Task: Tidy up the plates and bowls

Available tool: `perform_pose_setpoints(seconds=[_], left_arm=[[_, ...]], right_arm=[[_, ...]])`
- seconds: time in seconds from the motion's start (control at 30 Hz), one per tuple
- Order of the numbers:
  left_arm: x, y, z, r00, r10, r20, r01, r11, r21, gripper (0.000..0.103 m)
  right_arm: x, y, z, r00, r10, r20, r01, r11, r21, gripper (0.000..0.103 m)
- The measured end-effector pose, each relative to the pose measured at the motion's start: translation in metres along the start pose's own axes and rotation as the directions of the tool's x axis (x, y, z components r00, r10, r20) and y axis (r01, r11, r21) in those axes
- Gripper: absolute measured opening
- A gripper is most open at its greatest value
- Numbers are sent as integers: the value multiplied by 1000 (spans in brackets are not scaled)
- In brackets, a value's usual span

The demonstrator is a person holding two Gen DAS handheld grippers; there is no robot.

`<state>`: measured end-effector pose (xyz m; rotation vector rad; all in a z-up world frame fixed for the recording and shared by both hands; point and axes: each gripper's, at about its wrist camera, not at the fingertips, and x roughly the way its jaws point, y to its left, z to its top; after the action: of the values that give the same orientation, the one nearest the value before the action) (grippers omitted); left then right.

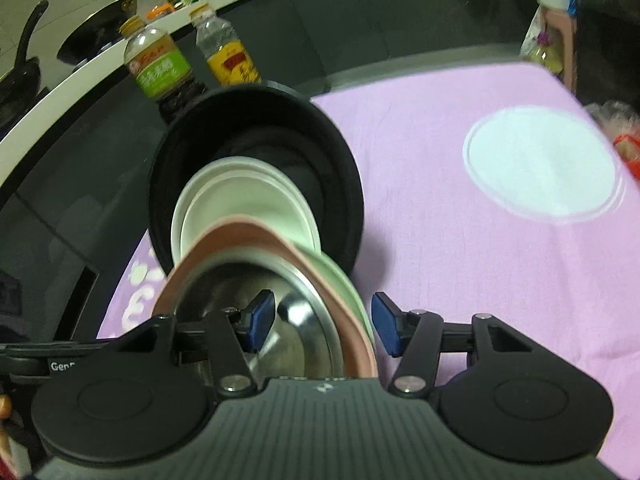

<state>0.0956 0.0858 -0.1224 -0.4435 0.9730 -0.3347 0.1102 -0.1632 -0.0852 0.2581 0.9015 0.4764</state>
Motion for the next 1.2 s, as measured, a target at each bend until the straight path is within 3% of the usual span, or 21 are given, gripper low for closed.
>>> perform_pose_setpoints(seconds=[0.07,0.17,0.33,0.43,0.67,0.9,1.2], left_arm=[[1,-7,-4,1000,-1,3,1,1000,31,38],[3,-13,-7,1000,12,11,-13,999,42,39],[-8,-15,-2,999,-15,41,15,1000,19,39],[-16,-25,1,996,8,92,-13,998,59,40],[-23,-30,12,991,23,131,-31,998,63,40],[-29,-33,52,982,35,183,-48,997,64,41],[5,-13,98,975,112,194,-121,992,36,41]], right_arm=[[2,-3,-6,1000,10,-13,-10,1000,3,49],[2,-6,-14,999,28,-17,-28,1000,10,47],[-9,-11,-12,1000,21,5,-22,997,78,33],[-16,-6,-8,999,15,29,-17,998,62,33],[-20,2,1,998,16,61,-20,998,62,33],[-29,15,33,993,23,118,-26,999,22,33],[22,14,78,996,8,85,-13,998,67,33]])
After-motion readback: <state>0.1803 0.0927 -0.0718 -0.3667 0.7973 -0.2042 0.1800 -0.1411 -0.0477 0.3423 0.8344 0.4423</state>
